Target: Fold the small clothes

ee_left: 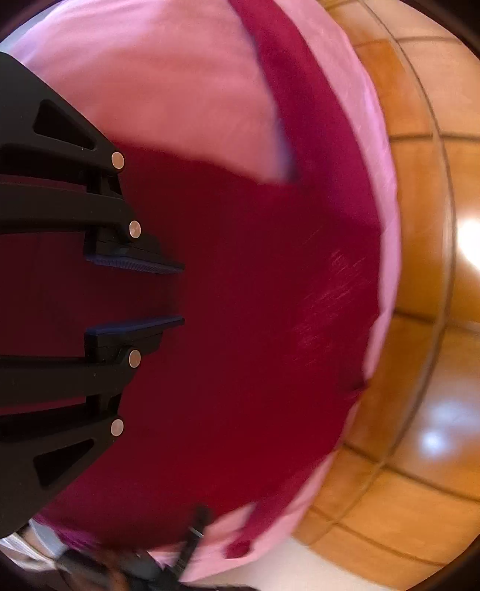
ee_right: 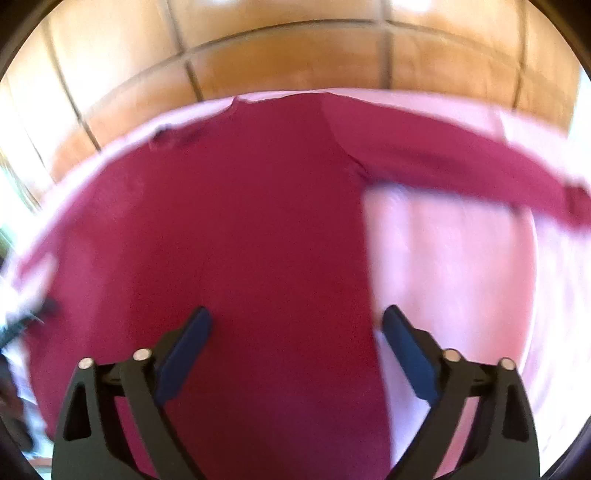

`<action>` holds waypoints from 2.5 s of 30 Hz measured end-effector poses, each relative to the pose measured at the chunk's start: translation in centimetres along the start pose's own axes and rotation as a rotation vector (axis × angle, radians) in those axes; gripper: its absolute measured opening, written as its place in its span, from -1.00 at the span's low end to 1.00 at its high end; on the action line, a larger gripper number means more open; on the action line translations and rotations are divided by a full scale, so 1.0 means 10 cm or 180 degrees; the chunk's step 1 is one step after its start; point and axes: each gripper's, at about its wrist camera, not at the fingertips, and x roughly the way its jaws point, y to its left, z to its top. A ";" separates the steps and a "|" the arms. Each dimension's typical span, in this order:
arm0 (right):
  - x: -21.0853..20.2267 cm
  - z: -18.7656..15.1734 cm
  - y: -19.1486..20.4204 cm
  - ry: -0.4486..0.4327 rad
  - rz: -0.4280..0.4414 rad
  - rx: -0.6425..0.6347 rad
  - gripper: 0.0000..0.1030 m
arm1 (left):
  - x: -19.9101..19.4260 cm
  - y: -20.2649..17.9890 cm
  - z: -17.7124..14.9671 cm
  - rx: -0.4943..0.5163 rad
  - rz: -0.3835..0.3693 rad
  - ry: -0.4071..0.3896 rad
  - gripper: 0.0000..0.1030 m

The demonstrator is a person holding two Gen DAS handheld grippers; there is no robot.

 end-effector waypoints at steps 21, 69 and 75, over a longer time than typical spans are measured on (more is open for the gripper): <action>-0.08 0.91 -2.99 -0.0775 -0.0538 0.2908 -0.82 | -0.02 -0.05 0.01 -0.0052 0.0082 0.0004 -0.50; -0.06 1.03 -0.20 -0.0394 0.0801 0.0609 0.28 | 0.73 0.05 1.60 -0.0562 -0.0816 0.0101 0.02; -0.10 1.05 -0.74 -0.0572 0.0587 0.1028 0.22 | 1.16 -0.08 1.77 -0.0561 -0.0707 0.0315 -0.75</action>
